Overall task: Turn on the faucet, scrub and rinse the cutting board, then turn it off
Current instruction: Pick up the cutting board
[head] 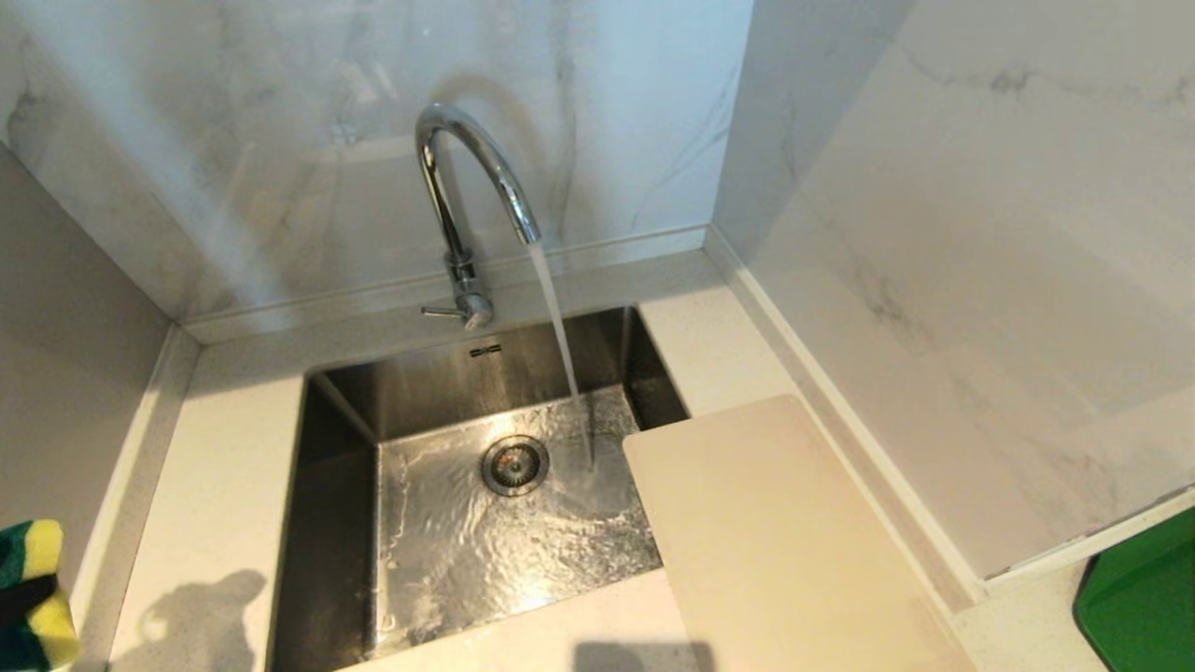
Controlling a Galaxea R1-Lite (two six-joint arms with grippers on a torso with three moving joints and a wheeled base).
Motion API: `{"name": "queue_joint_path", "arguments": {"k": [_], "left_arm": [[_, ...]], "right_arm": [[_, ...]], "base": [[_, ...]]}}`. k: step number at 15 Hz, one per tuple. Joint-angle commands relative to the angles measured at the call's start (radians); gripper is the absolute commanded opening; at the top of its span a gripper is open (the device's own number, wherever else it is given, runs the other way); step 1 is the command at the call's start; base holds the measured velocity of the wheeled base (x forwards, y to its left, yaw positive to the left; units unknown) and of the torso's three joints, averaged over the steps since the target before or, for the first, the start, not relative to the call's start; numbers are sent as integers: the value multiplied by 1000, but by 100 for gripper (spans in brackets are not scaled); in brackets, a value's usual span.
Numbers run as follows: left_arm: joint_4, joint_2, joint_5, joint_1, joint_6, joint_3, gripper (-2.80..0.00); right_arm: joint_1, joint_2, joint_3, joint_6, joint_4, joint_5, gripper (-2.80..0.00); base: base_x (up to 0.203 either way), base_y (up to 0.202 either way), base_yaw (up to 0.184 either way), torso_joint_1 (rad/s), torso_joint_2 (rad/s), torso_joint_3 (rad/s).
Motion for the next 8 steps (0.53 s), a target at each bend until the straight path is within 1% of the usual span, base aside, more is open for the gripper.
{"name": "queue_joint_path", "arguments": {"k": [1, 3, 5, 7, 8], "left_arm": [[-20, -36, 1, 2, -13, 17, -280], [-21, -73, 7, -5, -20, 49, -280], [-22, -90, 30, -16, -19, 74, -280], [-18, -102, 60, -61, -16, 81, -280], [-17, -134, 79, -80, -8, 89, -280]], "right_arm": [[0, -2, 0, 0, 0, 1, -280], [0, -2, 0, 0, 0, 1, -280], [0, -2, 0, 0, 0, 1, -280], [0, -2, 0, 0, 0, 1, -280], [0, -2, 0, 0, 0, 1, -280]], "base": [[0, 0, 0, 0, 0, 0], [0, 0, 0, 0, 0, 0], [0, 0, 0, 0, 0, 0], [0, 0, 0, 0, 0, 0], [0, 0, 0, 0, 0, 0]]}}
